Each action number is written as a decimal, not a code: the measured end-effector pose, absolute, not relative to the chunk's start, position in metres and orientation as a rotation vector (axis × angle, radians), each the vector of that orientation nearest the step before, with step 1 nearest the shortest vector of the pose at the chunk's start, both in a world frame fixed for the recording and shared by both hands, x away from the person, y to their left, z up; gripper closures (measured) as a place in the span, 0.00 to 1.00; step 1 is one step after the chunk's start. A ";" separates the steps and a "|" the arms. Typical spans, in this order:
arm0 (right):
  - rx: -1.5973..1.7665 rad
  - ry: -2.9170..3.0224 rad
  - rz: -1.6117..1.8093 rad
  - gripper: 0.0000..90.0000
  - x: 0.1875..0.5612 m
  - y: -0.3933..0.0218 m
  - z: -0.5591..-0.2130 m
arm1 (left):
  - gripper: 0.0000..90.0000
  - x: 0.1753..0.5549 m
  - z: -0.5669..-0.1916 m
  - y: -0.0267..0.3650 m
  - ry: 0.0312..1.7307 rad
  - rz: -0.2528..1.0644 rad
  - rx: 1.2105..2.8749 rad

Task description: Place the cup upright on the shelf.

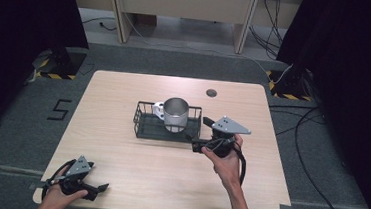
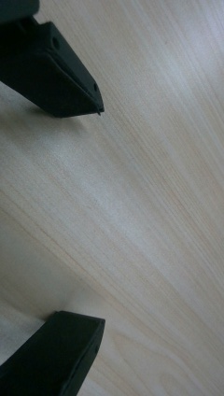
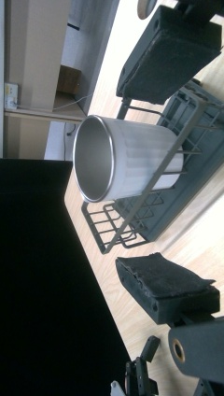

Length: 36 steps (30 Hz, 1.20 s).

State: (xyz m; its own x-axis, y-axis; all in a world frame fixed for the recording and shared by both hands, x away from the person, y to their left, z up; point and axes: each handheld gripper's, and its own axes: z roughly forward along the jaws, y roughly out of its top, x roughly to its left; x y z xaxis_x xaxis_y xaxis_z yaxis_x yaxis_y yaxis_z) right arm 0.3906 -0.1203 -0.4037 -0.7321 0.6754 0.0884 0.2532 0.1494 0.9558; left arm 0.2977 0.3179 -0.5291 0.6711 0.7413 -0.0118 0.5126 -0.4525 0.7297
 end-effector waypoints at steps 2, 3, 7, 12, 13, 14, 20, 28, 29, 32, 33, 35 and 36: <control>0.896 2.070 1.611 0.17 0.388 -0.123 -0.405 | 0.00 0.298 -0.529 0.318 0.962 0.401 2.154; 0.896 2.070 1.611 0.17 0.388 -0.123 -0.405 | 0.00 0.298 -0.529 0.318 0.962 0.401 2.154; 0.905 2.066 1.611 0.17 0.385 -0.127 -0.408 | 0.00 0.298 -0.529 0.318 0.962 0.402 2.154; 0.914 2.059 1.614 0.17 0.380 -0.132 -0.411 | 0.00 0.298 -0.529 0.318 0.962 0.402 2.154; 0.917 2.057 1.614 0.17 0.379 -0.133 -0.412 | 0.00 0.298 -0.529 0.318 0.961 0.402 2.154; 0.916 2.059 1.612 0.17 0.378 -0.134 -0.414 | 0.00 0.298 -0.529 0.318 0.961 0.402 2.154; 0.921 2.062 1.605 0.17 0.373 -0.137 -0.419 | 0.00 0.298 -0.529 0.318 0.961 0.401 2.154; 0.924 2.059 1.593 0.17 0.365 -0.141 -0.427 | 0.00 0.298 -0.529 0.318 0.962 0.402 2.154; 0.930 2.060 1.595 0.17 0.364 -0.142 -0.428 | 0.00 0.298 -0.529 0.318 0.961 0.402 2.154; 0.931 2.061 1.596 0.17 0.362 -0.143 -0.430 | 0.00 0.298 -0.529 0.318 0.962 0.402 2.154; 0.931 2.061 1.595 0.17 0.361 -0.143 -0.431 | 0.00 0.298 -0.529 0.318 0.962 0.401 2.154; 0.932 2.061 1.599 0.17 0.357 -0.144 -0.432 | 0.00 0.298 -0.529 0.318 0.961 0.401 2.154; 0.932 2.061 1.599 0.17 0.357 -0.144 -0.432 | 0.00 0.298 -0.529 0.318 0.961 0.401 2.154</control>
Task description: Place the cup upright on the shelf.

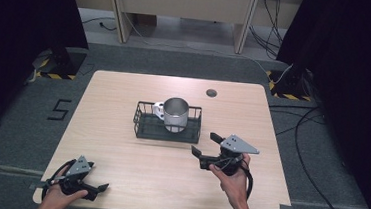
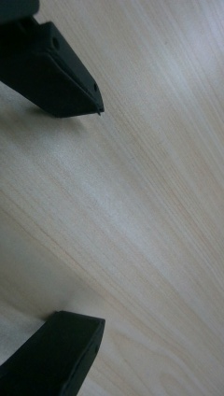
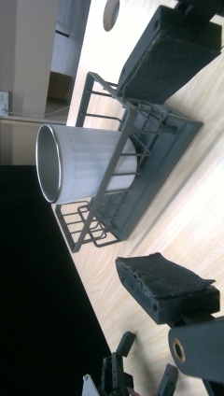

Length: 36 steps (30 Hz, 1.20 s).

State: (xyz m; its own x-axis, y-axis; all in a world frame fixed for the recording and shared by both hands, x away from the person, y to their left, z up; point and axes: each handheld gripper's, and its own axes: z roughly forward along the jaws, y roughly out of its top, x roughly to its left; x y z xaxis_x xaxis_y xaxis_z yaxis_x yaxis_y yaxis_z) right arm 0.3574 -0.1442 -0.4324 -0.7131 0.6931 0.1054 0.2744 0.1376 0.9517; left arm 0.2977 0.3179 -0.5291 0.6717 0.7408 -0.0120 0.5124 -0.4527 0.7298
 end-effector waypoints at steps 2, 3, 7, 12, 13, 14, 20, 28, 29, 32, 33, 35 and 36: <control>0.926 2.061 1.604 0.17 0.354 -0.145 -0.434 | 0.00 0.298 -0.529 0.318 0.962 0.401 2.153; 0.930 2.062 1.605 0.17 0.353 -0.145 -0.434 | 0.00 0.298 -0.529 0.318 0.961 0.402 2.154; 0.929 2.065 1.608 0.17 0.350 -0.145 -0.436 | 0.00 0.298 -0.529 0.318 0.962 0.401 2.154; 0.926 2.062 1.616 0.17 0.345 -0.147 -0.438 | 0.00 0.298 -0.529 0.318 0.962 0.402 2.154; 0.926 2.062 1.618 0.17 0.345 -0.147 -0.439 | 0.00 0.298 -0.529 0.318 0.962 0.402 2.154; 0.929 2.062 1.618 0.17 0.344 -0.147 -0.439 | 0.00 0.298 -0.529 0.318 0.962 0.402 2.154; 0.932 2.062 1.626 0.17 0.338 -0.148 -0.444 | 0.00 0.298 -0.529 0.318 0.961 0.402 2.154; 0.944 2.061 1.636 0.17 0.333 -0.150 -0.450 | 0.00 0.298 -0.529 0.318 0.962 0.402 2.154; 0.946 2.061 1.634 0.17 0.332 -0.151 -0.451 | 0.00 0.298 -0.529 0.318 0.962 0.401 2.153; 0.955 2.064 1.636 0.17 0.331 -0.152 -0.455 | 0.00 0.298 -0.529 0.318 0.962 0.402 2.154; 0.961 2.064 1.635 0.17 0.330 -0.152 -0.456 | 0.00 0.298 -0.529 0.318 0.962 0.402 2.154; 0.966 2.064 1.634 0.17 0.329 -0.154 -0.459 | 0.00 0.298 -0.529 0.318 0.962 0.402 2.154; 0.970 2.063 1.635 0.17 0.328 -0.154 -0.459 | 0.00 0.298 -0.529 0.318 0.962 0.402 2.154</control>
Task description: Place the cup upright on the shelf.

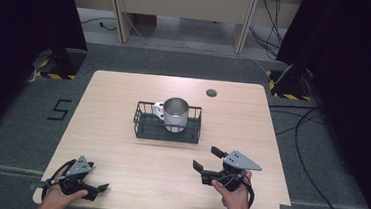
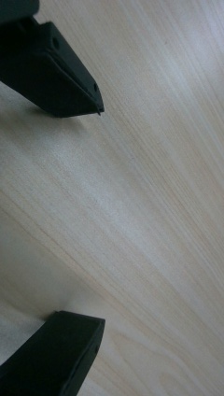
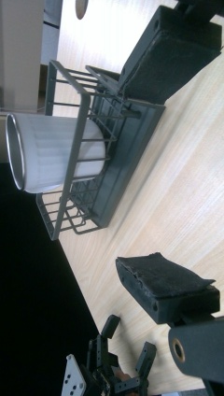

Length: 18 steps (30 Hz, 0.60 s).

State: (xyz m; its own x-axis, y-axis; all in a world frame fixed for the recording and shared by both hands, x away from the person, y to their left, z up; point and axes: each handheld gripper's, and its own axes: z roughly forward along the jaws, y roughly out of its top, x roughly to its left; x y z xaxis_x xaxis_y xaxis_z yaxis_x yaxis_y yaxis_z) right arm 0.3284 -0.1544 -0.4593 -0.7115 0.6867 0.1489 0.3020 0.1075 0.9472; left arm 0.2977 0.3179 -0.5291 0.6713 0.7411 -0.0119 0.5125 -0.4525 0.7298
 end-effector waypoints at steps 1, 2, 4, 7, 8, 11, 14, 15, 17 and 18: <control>0.974 2.064 1.634 0.17 0.328 -0.155 -0.460 | 0.00 0.298 -0.529 0.318 0.962 0.402 2.154; 0.973 2.064 1.633 0.17 0.327 -0.155 -0.461 | 0.00 0.298 -0.529 0.318 0.961 0.402 2.154; 0.976 2.067 1.630 0.17 0.326 -0.157 -0.462 | 0.00 0.298 -0.529 0.318 0.962 0.402 2.154; 0.980 2.070 1.628 0.17 0.324 -0.158 -0.464 | 0.00 0.298 -0.529 0.318 0.962 0.402 2.154; 0.982 2.070 1.628 0.17 0.323 -0.158 -0.465 | 0.00 0.298 -0.529 0.318 0.962 0.402 2.154; 0.985 2.073 1.625 0.17 0.320 -0.159 -0.468 | 0.00 0.298 -0.529 0.318 0.962 0.402 2.154; 0.989 2.073 1.623 0.17 0.318 -0.161 -0.470 | 0.00 0.298 -0.529 0.318 0.962 0.402 2.154; 0.993 2.073 1.622 0.17 0.317 -0.161 -0.470 | 0.00 0.298 -0.529 0.318 0.962 0.402 2.154; 0.996 2.074 1.622 0.17 0.315 -0.162 -0.472 | 0.00 0.298 -0.529 0.318 0.962 0.402 2.154; 0.997 2.074 1.621 0.17 0.315 -0.163 -0.473 | 0.00 0.298 -0.529 0.318 0.962 0.402 2.154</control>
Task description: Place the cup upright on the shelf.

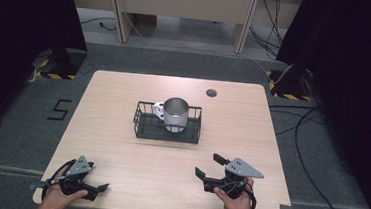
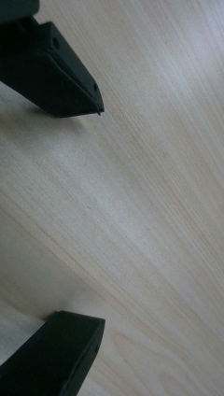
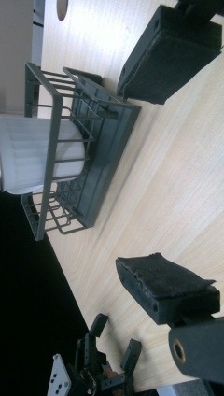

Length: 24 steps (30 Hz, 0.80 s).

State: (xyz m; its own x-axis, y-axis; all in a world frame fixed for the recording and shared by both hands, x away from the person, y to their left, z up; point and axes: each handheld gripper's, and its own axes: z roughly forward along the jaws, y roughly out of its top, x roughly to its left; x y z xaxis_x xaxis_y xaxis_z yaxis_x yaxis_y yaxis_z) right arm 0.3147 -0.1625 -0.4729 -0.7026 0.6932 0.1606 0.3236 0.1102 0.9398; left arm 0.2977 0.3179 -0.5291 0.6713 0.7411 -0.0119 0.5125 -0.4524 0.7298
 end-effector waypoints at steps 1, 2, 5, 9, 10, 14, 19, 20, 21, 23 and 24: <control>1.002 2.075 1.620 0.17 0.314 -0.163 -0.474 | 0.00 0.298 -0.529 0.318 0.962 0.402 2.154; 1.005 2.076 1.618 0.17 0.313 -0.163 -0.475 | 0.00 0.298 -0.529 0.318 0.962 0.402 2.154; 1.013 2.076 1.614 0.17 0.311 -0.165 -0.477 | 0.00 0.298 -0.529 0.318 0.961 0.402 2.154; 1.022 2.089 1.595 0.17 0.308 -0.166 -0.484 | 0.00 0.298 -0.529 0.318 0.962 0.402 2.154; 1.022 2.089 1.595 0.17 0.308 -0.166 -0.484 | 0.00 0.298 -0.529 0.318 0.961 0.402 2.154; 1.030 2.100 1.575 0.17 0.306 -0.166 -0.488 | 0.00 0.298 -0.529 0.318 0.962 0.402 2.153; 1.036 2.119 1.549 0.17 0.303 -0.167 -0.494 | 0.00 0.298 -0.529 0.318 0.962 0.402 2.154; 1.029 2.120 1.534 0.17 0.303 -0.167 -0.495 | 0.00 0.298 -0.529 0.318 0.962 0.402 2.154; 1.037 2.125 1.523 0.17 0.302 -0.167 -0.497 | 0.00 0.298 -0.529 0.318 0.962 0.402 2.154; 1.037 2.131 1.509 0.17 0.301 -0.168 -0.499 | 0.00 0.298 -0.529 0.318 0.962 0.402 2.154; 1.043 2.134 1.502 0.17 0.301 -0.168 -0.501 | 0.00 0.298 -0.529 0.318 0.962 0.402 2.153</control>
State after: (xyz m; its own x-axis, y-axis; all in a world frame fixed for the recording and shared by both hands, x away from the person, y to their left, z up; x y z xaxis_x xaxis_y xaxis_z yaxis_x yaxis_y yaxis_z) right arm 0.3005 -0.1684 -0.5008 -0.6777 0.7221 0.1388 0.3745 0.1765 0.9103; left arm 0.2977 0.3178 -0.5292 0.6711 0.7412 -0.0122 0.5125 -0.4520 0.7301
